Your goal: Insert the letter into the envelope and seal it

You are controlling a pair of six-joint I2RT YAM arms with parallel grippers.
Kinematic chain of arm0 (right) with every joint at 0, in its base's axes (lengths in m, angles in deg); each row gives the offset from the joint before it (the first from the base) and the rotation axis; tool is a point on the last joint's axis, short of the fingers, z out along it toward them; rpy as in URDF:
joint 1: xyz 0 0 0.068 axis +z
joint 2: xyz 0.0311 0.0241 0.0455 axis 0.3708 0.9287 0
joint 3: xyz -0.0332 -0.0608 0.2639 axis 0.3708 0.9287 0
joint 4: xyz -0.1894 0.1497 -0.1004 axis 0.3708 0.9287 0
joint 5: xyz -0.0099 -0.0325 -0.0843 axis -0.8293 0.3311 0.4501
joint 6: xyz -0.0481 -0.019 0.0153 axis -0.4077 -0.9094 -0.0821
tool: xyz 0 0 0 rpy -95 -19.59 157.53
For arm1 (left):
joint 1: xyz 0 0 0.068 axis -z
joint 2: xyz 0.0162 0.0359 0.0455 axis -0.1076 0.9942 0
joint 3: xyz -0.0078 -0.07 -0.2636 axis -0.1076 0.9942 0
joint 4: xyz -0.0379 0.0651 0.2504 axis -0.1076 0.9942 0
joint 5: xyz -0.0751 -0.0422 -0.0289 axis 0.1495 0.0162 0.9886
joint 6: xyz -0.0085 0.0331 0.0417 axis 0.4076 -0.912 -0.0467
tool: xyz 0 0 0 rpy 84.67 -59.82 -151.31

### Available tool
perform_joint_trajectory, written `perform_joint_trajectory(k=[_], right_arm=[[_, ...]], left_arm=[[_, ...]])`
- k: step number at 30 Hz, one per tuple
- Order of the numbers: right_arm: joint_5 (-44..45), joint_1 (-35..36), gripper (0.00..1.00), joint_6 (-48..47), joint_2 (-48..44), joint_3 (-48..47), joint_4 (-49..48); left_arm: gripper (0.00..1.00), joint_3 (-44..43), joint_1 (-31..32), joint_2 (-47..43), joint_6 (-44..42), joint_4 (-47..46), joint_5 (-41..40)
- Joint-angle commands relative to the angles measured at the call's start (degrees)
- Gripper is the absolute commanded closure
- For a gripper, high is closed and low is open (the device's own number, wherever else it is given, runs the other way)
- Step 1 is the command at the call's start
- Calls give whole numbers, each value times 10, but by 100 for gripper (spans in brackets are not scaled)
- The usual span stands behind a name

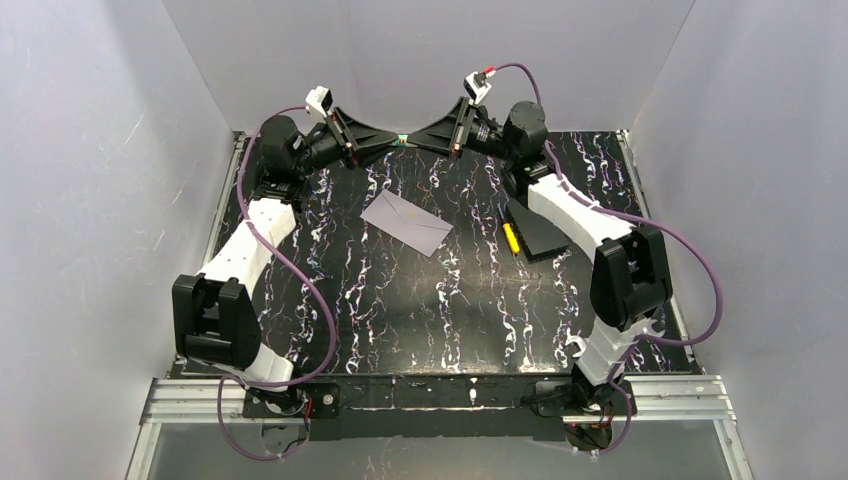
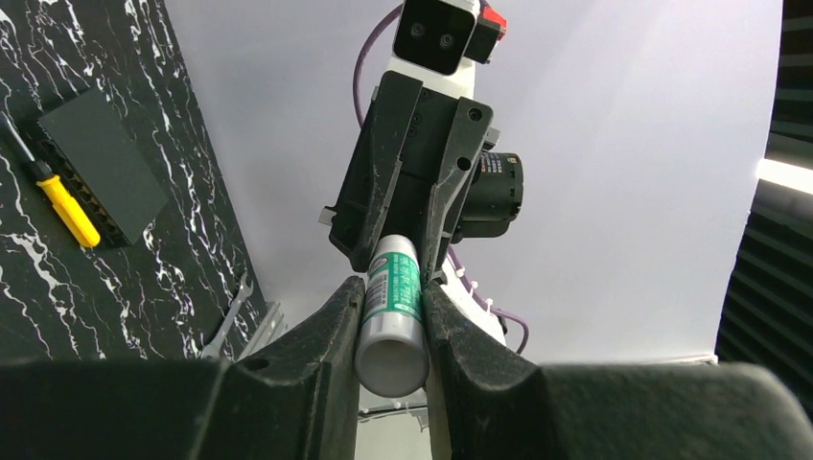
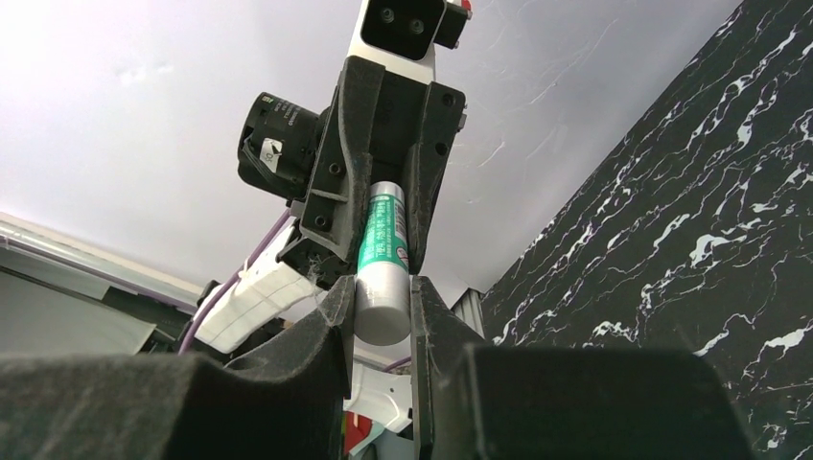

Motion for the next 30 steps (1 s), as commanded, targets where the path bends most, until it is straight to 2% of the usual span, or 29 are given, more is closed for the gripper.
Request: perform_joint_trajectory(k=[1,8,11,14,19,24,25,26,27,28,30], right_arm=[[-45,81,99,18,33,-24,-7],[-30,93,99,94,59,-28,-100],[-25,95,99,100,67,-38,-100],[-16,96,99,90,72,-52,-69],[-11,101,99,26,80,-83,53],[-23,74,99,41,66,-64,46],[-23,59,92,33,57,-60,58],[-21,44,66,12,47,-58,86],[-10,29,45,-22,28,-56,129],[2,14,32,-54,12,-53,169],[27,-15,17,-117,-18,-41,242]], left_arm=[[100,-14,77,5,-28,-18,60],[100,-7,95,13,-34,-18,85],[100,2,100,13,-36,-18,98],[100,12,101,15,-34,-18,103],[100,10,102,22,-37,-18,113],[100,2,74,18,-46,-8,121],[100,3,64,14,-56,6,122],[100,3,54,8,-72,27,119],[100,5,46,0,-99,52,115],[100,8,39,-7,-115,75,110],[100,18,28,-14,-161,126,98]])
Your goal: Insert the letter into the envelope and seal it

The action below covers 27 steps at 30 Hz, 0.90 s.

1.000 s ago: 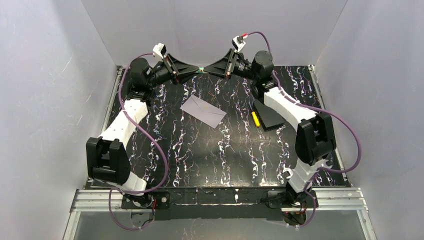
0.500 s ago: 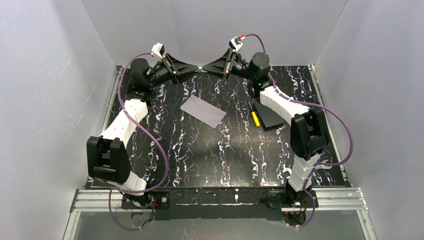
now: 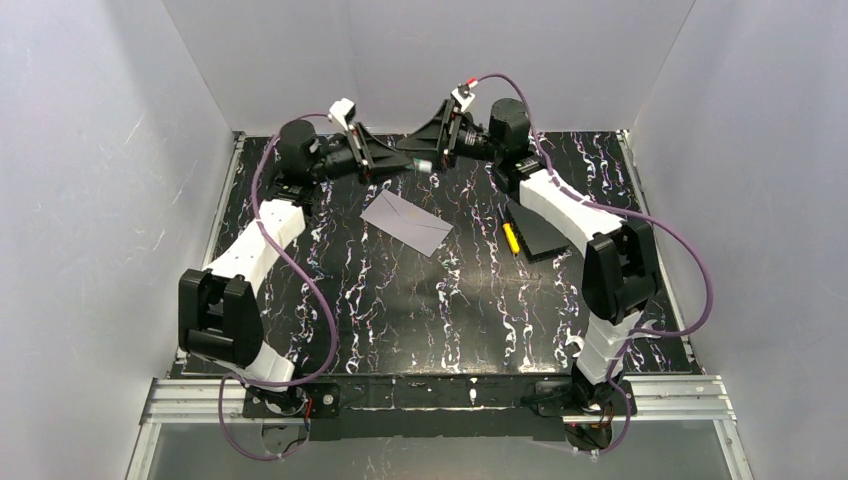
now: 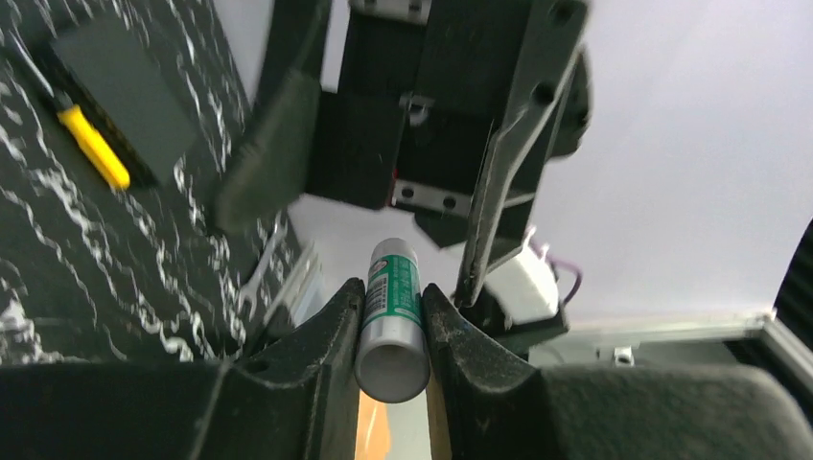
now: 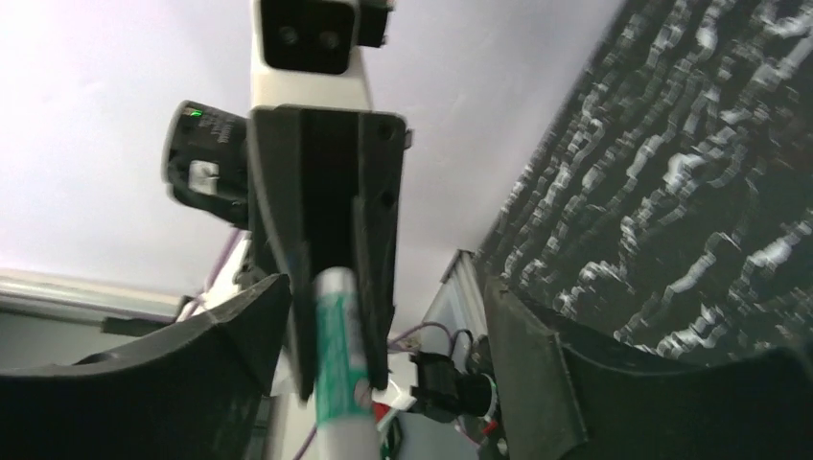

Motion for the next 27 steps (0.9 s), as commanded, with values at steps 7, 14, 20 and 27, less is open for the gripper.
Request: perform_joint_trajectory(k=[7,14,20,27], right_arm=[[134,-118,9,-158,-196,181,202],[349,-151,20,-275,-248,201,460],[477,-157,24,-317,-297,218,534],[485,-162,23,-327,-312,225,569]], left_arm=[[100,73,18,-9,-119,144,63],[100,20,87,90,-189,279,-2],[100,-175,179,273,-231,450,-58],[95,-311,218,427,-232,549,-52]])
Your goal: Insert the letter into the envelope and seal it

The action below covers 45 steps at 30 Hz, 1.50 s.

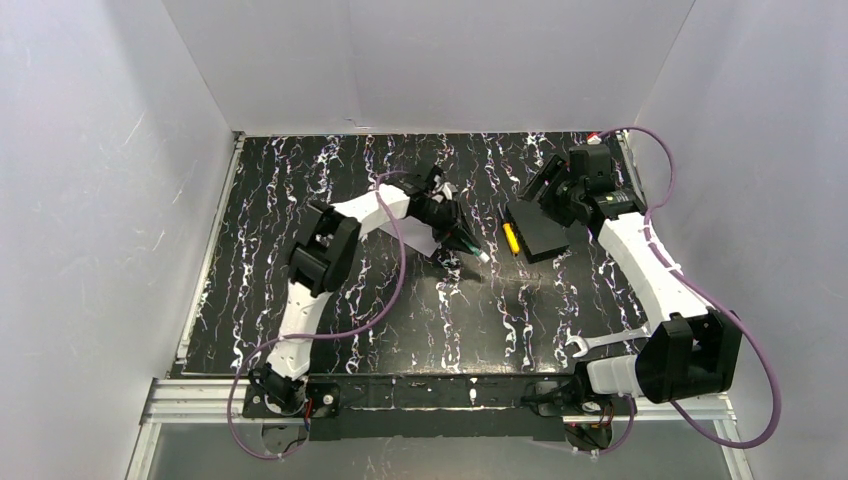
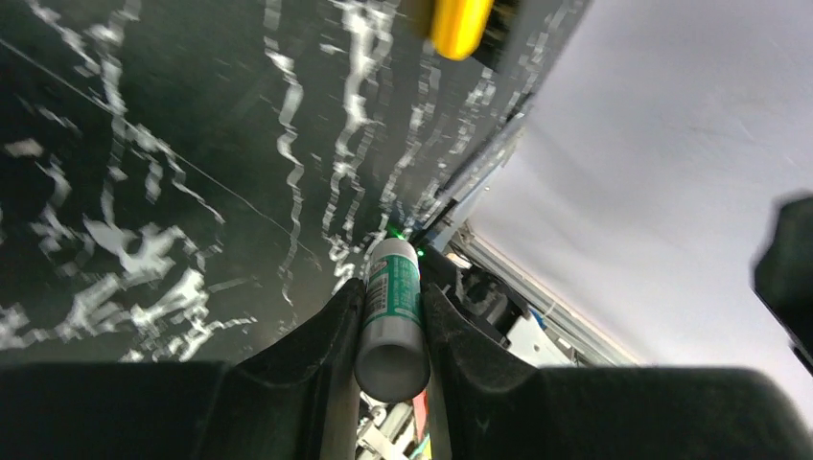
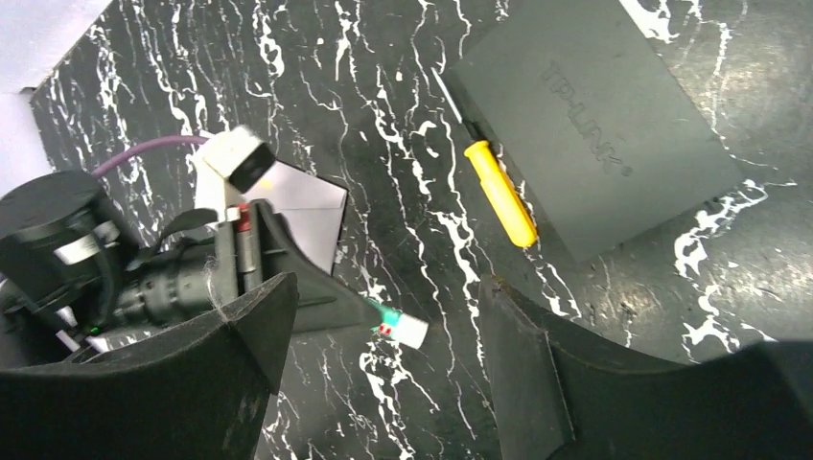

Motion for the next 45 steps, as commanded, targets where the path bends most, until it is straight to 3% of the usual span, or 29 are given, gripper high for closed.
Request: perform_joint_trajectory(k=[1,6,10,13,20,26,32,35,42,45], right_arm=[[34,-3,24,-18,-19,7,28],[30,-3,23,-21,-28,15,26],[13,-3,23,-26,-29,17,32],[4,-3,23,-27,-38,22,34],[4,-3,23,-24,-82,31,45],[6,-3,23,-41,-113,-6,94],[19,-2,16,-91,-161,-55,120],[59,-3,2,-123,-172,-102,155],[124,-2,1,-182,-175,-214,221],[163,-3,1,-184,-147,-327,308]], left_arm=[[93,-54,11,43,-4,93,11],[76,-77,26,77,5,99,21],[50,-75,27,82,13,93,10],[39,-66,27,69,21,72,-4],[28,-15,30,-13,36,9,0],[15,49,33,-175,31,24,-2],[2,53,30,-350,-54,170,-139],[2,51,28,-447,-90,237,-248],[2,40,27,-657,-206,329,-460],[2,-28,27,-696,-220,418,-533]])
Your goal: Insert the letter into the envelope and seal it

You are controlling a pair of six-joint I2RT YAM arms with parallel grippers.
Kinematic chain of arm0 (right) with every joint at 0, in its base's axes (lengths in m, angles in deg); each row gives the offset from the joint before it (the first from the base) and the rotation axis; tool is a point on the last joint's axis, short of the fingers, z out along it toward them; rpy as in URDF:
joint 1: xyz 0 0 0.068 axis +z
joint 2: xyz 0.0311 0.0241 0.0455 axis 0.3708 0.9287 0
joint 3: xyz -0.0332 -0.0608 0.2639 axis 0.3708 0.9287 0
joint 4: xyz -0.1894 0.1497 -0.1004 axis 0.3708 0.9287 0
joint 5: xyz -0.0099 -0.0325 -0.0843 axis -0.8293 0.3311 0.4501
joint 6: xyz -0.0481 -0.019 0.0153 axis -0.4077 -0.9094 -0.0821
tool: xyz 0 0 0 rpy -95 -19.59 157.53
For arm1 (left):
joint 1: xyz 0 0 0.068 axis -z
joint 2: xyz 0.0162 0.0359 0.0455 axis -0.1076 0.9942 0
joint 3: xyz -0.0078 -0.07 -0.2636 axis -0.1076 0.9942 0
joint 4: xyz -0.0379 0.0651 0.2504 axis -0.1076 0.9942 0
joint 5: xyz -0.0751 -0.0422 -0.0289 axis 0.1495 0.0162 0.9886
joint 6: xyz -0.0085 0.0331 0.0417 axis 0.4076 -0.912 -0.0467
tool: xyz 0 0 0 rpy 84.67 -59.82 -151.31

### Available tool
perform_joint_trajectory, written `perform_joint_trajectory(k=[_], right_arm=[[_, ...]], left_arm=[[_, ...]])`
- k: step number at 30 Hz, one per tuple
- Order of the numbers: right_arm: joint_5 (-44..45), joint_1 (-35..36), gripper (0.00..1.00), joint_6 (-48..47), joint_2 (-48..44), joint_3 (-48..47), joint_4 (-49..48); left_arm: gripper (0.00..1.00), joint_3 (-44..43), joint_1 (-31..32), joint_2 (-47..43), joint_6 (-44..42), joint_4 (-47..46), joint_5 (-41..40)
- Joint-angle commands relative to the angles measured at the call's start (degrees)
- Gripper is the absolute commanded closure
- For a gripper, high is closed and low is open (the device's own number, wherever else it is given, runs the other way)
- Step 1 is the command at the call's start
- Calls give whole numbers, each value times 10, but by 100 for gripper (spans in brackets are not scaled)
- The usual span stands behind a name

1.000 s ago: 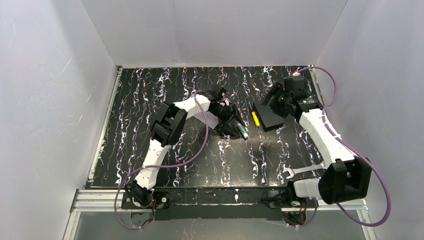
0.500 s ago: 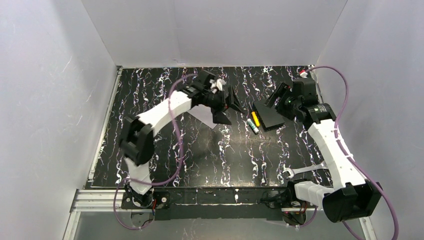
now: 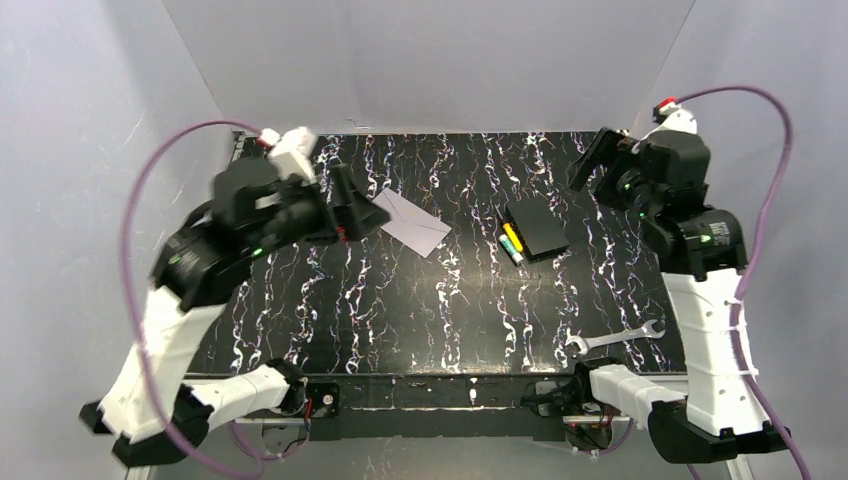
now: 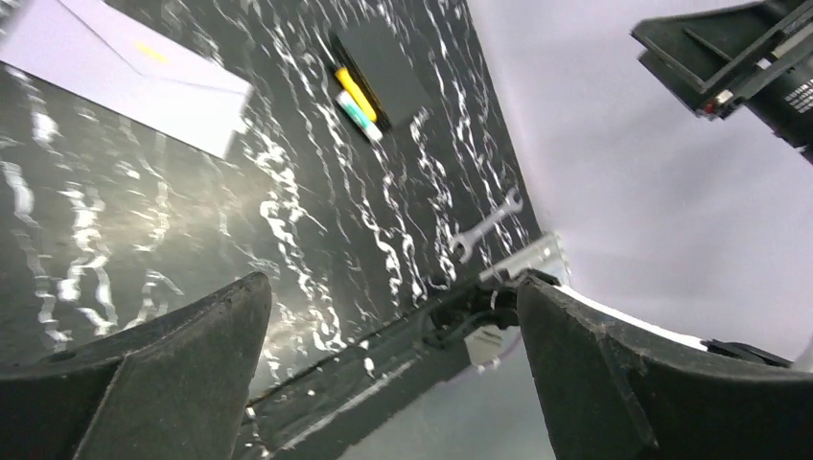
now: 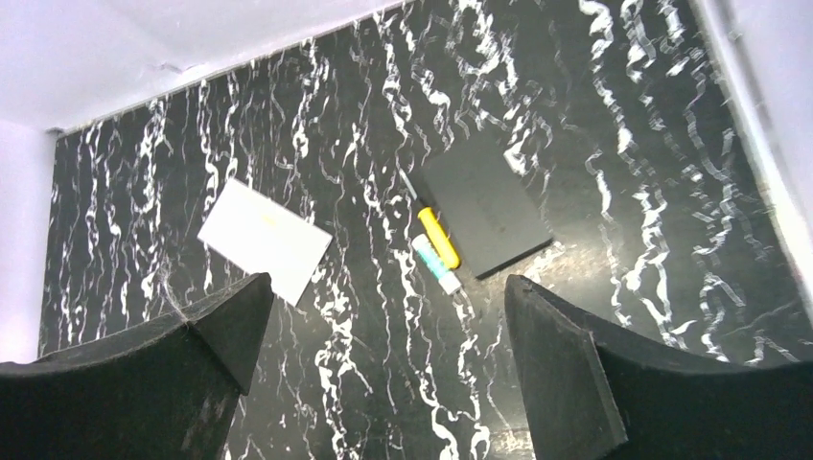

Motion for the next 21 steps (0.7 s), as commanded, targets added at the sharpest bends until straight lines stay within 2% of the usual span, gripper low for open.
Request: perform_joint_trajectory(k=[1,5,10,14,21], right_arm=[[76,-1,1,-31,33,-161,136],[93,-1,1,-30,42,-255,208],[117,-1,1,-14,12,-280,228],[140,-1,1,-6,-5,-280,234],[127,-1,1,3,-5,-277,239]], left_arm=[[2,-85,-1,-58,-66,153,-174],[2,-138,-1,-101,-95,236,-280],[2,-195,-1,-139,-123,322,-407],[2,-205,-1,-158,-136,346,-440],[2,-205,-1,-141,-137,366,-458]])
